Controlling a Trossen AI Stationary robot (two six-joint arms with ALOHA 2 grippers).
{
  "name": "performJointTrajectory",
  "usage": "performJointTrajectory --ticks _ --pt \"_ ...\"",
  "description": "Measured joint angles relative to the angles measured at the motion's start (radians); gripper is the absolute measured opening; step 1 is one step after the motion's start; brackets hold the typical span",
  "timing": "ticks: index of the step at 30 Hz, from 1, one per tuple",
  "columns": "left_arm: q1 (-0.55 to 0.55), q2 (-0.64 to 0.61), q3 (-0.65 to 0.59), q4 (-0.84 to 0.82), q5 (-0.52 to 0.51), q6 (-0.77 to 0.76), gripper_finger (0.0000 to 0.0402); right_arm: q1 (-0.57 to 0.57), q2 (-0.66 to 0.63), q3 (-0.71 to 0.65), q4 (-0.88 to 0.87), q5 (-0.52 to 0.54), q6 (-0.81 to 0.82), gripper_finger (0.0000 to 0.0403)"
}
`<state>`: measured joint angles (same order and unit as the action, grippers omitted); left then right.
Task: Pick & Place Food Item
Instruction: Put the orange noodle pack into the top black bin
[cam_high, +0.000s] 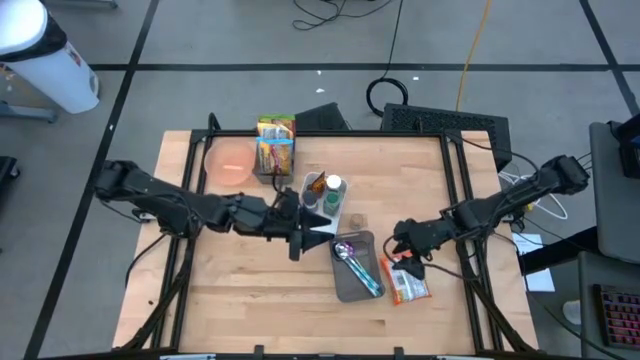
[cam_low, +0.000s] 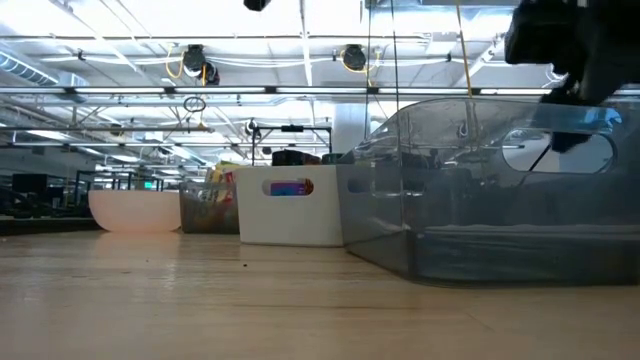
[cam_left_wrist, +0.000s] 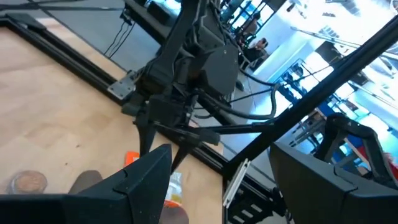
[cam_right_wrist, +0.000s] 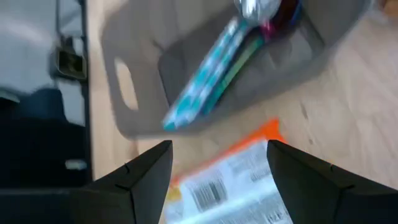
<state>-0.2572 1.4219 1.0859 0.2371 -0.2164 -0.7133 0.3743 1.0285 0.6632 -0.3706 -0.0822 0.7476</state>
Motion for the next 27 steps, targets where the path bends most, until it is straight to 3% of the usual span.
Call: performJointTrajectory --ticks 4,14,20,27 --pt "0.002 0.014 0.000 -0.004 0.007 -0.003 0.0280 -0.009 0.001 -0.023 -0.079 -0.081 -0.038 0.0254" --pt "0.024 0.013 0.000 -0.045 0.008 0.016 0.0280 -0.049 0.001 -0.024 -0.382 -0.107 -0.165 0.0254" --pt "0.034 0.013 0.000 -0.060 0.009 0.025 0.0280 -0.080 0.000 -0.051 -0.363 -0.260 -0.153 0.0254" --pt "0.033 0.013 0.000 -0.063 0.009 0.038 0.0280 -0.125 -0.011 -0.170 -0.314 -0.340 -0.047 0.0254"
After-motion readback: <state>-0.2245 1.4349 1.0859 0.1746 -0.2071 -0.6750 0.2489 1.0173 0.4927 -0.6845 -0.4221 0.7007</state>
